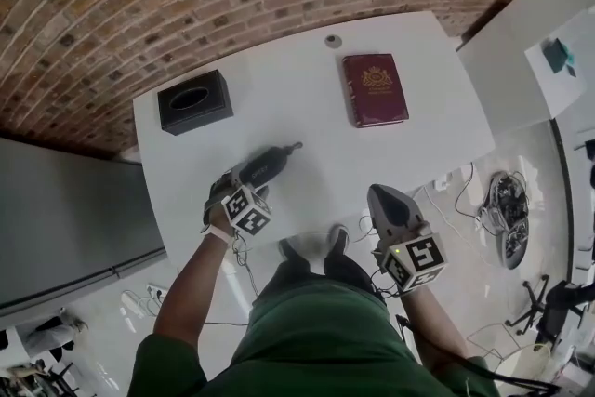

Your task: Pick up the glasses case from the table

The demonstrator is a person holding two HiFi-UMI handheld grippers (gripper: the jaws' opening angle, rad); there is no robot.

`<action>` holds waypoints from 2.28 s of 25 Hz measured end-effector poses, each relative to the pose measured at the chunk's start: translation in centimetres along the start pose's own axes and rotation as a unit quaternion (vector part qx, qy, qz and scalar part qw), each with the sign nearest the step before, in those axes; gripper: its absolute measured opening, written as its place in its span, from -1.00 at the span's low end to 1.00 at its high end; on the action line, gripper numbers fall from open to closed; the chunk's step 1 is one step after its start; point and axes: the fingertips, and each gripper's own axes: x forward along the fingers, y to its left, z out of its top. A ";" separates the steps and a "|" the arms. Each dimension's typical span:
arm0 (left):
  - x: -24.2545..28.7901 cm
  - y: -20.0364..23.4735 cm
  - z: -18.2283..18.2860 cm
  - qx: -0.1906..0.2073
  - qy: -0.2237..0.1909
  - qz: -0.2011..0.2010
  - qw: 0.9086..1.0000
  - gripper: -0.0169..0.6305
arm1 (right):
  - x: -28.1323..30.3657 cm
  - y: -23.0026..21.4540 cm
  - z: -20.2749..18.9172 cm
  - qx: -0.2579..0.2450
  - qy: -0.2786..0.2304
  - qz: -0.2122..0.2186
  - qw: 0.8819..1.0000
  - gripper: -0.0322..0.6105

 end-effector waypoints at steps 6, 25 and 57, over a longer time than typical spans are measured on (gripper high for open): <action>2.2 -0.3 0.5 0.033 0.027 -0.003 0.999 0.00 | -0.9 -1.3 -0.5 0.006 0.004 -0.013 1.000 -0.89; 4.6 -0.2 -0.3 0.050 0.070 0.010 0.996 0.01 | -2.2 -2.1 -1.0 0.014 0.013 -0.012 1.000 -0.89; -13.2 -3.1 5.0 -0.186 -0.183 0.040 0.964 0.00 | -1.2 1.0 1.3 -0.048 -0.005 0.039 0.998 -0.89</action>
